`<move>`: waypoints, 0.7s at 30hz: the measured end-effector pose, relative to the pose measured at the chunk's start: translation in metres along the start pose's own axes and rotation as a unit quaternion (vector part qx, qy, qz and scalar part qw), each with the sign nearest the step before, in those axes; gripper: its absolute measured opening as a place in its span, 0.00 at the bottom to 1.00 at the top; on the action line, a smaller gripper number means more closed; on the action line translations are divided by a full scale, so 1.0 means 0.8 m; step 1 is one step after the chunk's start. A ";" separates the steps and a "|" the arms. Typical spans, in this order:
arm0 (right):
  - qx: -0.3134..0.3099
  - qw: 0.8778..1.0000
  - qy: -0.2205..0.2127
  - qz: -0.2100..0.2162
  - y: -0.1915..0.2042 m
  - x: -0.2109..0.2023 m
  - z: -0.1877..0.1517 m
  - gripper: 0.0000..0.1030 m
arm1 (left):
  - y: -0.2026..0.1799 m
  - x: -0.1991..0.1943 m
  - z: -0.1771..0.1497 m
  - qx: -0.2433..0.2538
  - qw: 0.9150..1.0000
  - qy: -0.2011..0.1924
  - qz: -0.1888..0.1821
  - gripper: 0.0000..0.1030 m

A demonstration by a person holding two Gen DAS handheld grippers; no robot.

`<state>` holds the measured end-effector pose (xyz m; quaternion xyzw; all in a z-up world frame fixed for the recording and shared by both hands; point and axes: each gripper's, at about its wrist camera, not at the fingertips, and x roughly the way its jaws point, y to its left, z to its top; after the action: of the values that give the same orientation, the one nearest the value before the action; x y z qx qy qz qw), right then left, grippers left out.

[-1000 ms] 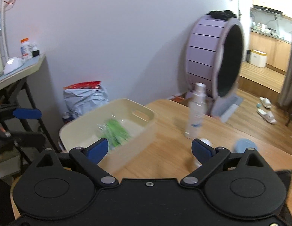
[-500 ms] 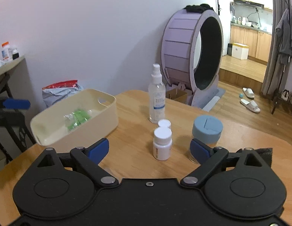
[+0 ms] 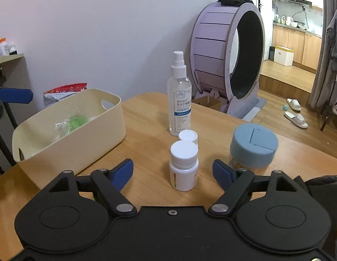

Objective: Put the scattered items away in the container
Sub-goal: 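Move the right gripper to the large white pill bottle and close on it, then carry the pill bottle with the right gripper into the basket and release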

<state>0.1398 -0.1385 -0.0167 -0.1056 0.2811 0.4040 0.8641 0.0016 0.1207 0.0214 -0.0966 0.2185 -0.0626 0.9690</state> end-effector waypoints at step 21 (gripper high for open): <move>0.032 0.999 0.007 0.018 -0.014 0.012 -0.001 0.33 | 0.004 -0.011 -0.004 0.020 1.000 -0.012 0.017 0.99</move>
<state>0.1527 -0.1402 -0.0233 -0.0758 0.3013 0.4095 0.8578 -0.0075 0.1243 0.0215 -0.0742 0.2074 -0.0496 0.9742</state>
